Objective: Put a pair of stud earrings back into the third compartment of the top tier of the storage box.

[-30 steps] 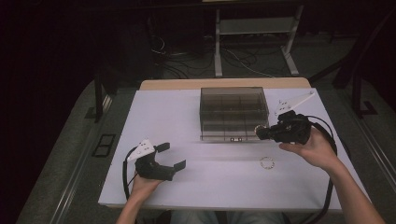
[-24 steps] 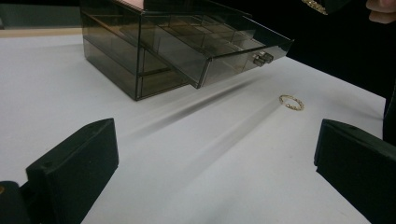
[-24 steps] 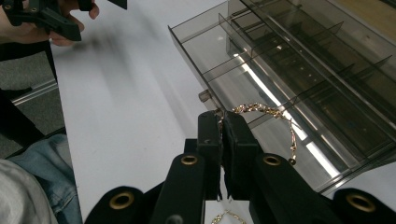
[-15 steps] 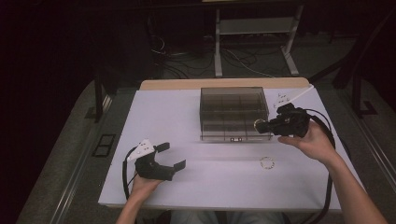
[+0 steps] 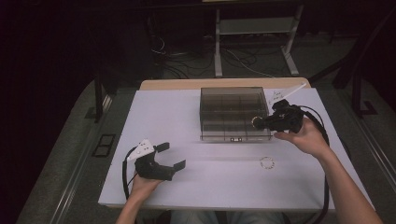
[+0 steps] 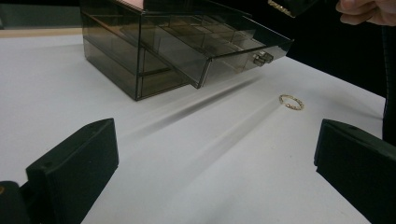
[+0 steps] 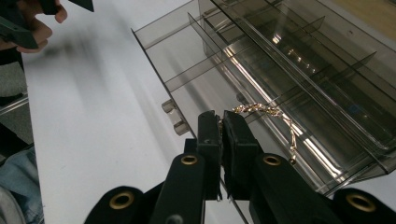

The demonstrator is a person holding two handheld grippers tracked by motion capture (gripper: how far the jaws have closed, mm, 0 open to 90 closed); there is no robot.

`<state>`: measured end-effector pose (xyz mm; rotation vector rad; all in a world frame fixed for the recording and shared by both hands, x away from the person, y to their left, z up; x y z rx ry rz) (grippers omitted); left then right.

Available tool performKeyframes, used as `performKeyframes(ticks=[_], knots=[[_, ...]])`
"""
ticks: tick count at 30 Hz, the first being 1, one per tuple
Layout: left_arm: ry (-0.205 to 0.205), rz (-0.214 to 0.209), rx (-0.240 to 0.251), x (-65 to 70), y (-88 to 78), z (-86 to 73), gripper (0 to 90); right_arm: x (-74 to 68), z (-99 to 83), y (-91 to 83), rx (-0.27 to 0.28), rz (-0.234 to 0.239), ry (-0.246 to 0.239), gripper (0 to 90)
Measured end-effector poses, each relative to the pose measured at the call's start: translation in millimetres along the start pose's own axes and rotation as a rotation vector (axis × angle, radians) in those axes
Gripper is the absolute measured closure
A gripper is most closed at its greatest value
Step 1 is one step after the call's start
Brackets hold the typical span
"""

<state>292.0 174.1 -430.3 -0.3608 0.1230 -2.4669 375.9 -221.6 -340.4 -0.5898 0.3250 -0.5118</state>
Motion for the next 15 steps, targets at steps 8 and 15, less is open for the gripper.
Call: performKeyframes(ticks=[8,15], knots=[[0.001,-0.001,-0.001,-0.1,0.1,0.1,0.0,7.4,-1.7,8.8,-0.020,-0.004,0.015,85.0],[0.001,0.000,0.000,-0.3,0.0,0.1,0.0,11.4,-3.5,16.5,-0.042,-0.009,0.023,85.0]])
Point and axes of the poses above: each handheld gripper's, and its own axes: y roughly forward along the jaws, z roughly out of its top, x roughly to its right, the point moved 2 cm from there along y, roughly forward along the jaws, and after that the axes turned 8 degrees about x, right-handed, at the moved point
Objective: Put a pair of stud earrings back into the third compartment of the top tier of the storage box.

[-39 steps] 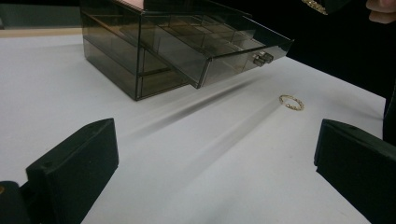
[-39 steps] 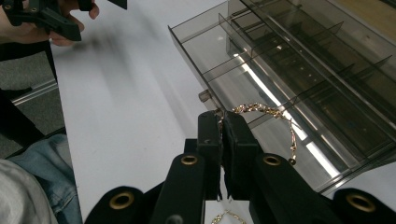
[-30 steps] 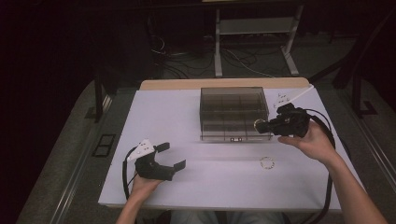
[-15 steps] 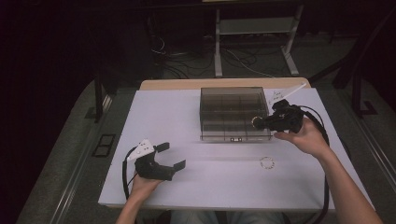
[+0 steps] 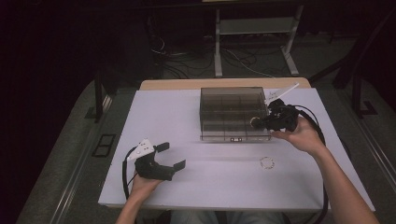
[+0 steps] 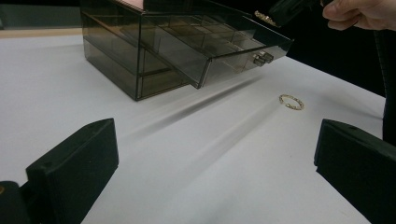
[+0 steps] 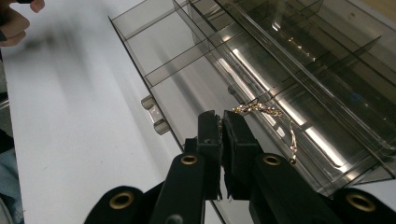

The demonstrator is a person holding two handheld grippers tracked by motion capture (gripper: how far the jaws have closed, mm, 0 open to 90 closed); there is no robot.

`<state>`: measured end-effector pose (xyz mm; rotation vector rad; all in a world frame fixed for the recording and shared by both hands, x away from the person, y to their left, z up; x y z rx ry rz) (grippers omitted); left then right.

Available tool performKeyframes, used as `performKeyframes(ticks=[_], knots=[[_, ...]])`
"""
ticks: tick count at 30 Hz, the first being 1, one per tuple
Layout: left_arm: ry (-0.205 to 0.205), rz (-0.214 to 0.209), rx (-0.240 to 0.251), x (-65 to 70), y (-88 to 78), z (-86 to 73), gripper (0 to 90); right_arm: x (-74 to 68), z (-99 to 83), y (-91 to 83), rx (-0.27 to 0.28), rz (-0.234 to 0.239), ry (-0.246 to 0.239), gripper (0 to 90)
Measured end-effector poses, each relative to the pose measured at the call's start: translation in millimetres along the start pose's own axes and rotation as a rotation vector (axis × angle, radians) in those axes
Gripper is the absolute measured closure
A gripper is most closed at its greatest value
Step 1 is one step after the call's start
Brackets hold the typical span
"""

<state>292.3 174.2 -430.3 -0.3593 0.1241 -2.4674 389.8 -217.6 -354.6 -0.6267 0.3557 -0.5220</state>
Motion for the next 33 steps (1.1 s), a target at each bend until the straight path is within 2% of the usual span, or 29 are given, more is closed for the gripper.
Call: performKeyframes(ticks=[25,26,28,33], knots=[[0.001,-0.001,-0.002,0.0,0.1,0.0,0.0,7.5,-11.5,21.9,-0.084,0.014,0.025,84.7],[0.001,-0.002,-0.002,0.1,0.0,0.0,0.0,8.0,-12.0,22.6,-0.084,0.012,0.026,84.3],[0.001,-0.003,-0.001,0.1,0.0,0.2,0.0,8.8,-12.6,22.2,-0.079,0.015,0.028,76.5],[0.000,-0.003,-0.002,0.0,0.1,0.1,0.0,8.2,-11.0,15.8,-0.046,-0.001,0.033,73.7]])
Point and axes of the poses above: each handheld gripper's, and its own axes: y roughly forward along the jaws, z roughly out of its top, x roughly to its right, the point moved 2 cm from there along y, roughly forward along the jaws, and after that the axes turned 8 degrees about x, right-handed, at the moved point
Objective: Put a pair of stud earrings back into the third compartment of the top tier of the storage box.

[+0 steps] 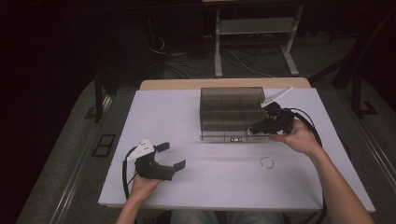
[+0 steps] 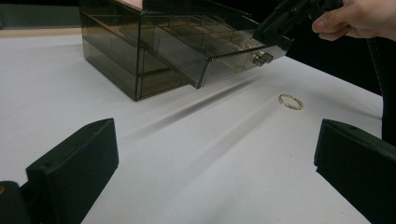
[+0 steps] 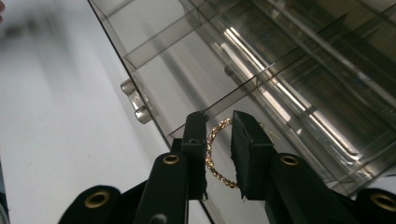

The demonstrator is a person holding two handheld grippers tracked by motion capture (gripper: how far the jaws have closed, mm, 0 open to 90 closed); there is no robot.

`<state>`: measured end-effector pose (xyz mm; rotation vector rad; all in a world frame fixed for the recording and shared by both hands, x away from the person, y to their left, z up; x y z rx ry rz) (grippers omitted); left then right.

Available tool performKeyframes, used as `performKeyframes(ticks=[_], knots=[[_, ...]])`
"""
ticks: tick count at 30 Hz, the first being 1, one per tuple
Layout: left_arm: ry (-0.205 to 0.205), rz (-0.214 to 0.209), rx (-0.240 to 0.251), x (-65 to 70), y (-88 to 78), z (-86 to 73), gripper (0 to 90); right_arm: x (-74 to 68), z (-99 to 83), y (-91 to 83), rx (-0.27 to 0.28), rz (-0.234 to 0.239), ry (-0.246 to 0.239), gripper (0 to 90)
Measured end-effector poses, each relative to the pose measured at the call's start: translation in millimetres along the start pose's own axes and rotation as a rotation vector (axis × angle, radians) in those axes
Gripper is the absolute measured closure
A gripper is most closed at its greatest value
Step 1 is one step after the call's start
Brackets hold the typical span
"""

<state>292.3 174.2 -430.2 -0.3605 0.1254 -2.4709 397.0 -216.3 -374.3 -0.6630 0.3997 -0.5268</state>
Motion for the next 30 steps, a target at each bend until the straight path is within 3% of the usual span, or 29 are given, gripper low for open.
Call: performKeyframes(ticks=[16,23,30], knots=[[-0.003,0.005,0.003,0.4,-0.3,-0.3,0.0,-15.9,0.4,-30.0,0.066,-0.011,-0.012,57.9],[-0.003,0.007,0.005,0.1,-0.7,-0.2,0.0,-26.5,-2.7,-42.2,0.081,-0.025,-0.029,42.6],[-0.001,0.009,0.006,-0.1,-1.1,0.0,0.0,-36.7,-7.4,-49.0,0.092,-0.017,-0.031,17.8]])
Point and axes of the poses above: each handheld gripper's, and its own axes: y roughly forward along the jaws, z roughly out of its top, x roughly to its right, the point moved 2 cm from there along y, roughly forward along the jaws, and after that the axes turned 8 degrees about x, right-handed, at the moved point
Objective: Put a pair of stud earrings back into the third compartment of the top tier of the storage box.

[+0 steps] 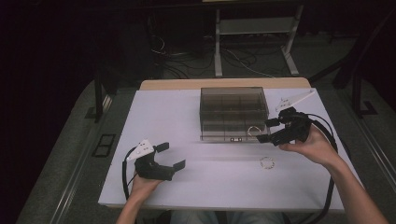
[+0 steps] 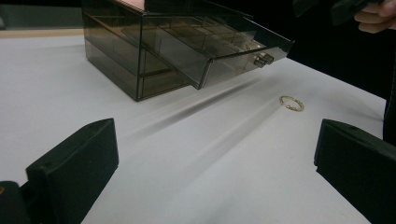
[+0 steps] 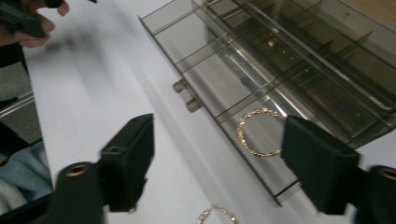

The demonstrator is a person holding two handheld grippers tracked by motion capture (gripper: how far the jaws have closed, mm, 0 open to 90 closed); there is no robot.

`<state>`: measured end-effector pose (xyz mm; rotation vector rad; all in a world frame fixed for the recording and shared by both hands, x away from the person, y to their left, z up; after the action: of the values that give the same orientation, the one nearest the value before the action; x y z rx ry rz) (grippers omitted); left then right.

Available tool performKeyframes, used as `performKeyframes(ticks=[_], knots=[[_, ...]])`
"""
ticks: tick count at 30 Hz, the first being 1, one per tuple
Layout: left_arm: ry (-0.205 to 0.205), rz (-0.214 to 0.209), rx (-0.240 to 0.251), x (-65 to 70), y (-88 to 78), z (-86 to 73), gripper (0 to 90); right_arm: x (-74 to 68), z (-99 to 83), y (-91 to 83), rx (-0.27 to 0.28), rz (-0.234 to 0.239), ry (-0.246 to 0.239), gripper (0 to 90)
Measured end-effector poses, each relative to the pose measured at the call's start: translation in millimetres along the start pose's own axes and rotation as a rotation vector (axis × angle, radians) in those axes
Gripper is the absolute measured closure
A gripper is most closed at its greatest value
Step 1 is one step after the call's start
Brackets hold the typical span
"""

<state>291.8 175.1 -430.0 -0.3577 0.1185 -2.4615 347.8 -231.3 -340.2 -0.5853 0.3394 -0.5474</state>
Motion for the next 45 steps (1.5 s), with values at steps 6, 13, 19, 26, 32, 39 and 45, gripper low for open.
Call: performKeyframes(ticks=[6,13,19,26,32,39,45], knots=[[0.001,-0.001,0.001,0.3,-0.1,0.1,0.0,-11.6,-2.4,-0.9,-0.024,-0.016,-0.006,8.9],[-0.001,-0.001,0.002,-0.1,-0.9,0.4,0.0,-21.4,-10.1,2.6,-0.025,0.018,-0.024,9.0],[-0.004,-0.001,0.003,0.3,-0.9,0.3,0.0,-23.2,-21.1,6.3,0.000,0.033,-0.007,9.0],[-0.003,-0.001,0.000,0.5,-0.8,0.2,0.0,-26.5,-33.4,10.5,0.006,0.040,-0.004,9.0],[0.001,-0.001,-0.001,0.3,-0.4,0.1,0.0,-28.8,-42.2,11.8,0.009,0.049,0.001,9.0],[0.000,0.000,-0.002,0.5,-0.3,-0.1,0.0,-30.9,-49.6,13.8,0.003,0.060,0.001,9.0],[0.000,-0.001,-0.002,0.8,-0.3,-0.1,0.0,-33.5,-57.9,17.9,-0.009,0.074,0.004,9.1]])
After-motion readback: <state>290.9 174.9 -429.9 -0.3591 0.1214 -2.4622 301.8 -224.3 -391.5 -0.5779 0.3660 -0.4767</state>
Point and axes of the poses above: each handheld gripper's, and its own axes: y roughly forward along the jaws, z roughly out of its top, x roughly to its right, the point moved 2 cm from there along y, roughly forward along the jaws, and after that the axes turned 8 degrees about x, right-handed, at the moved point
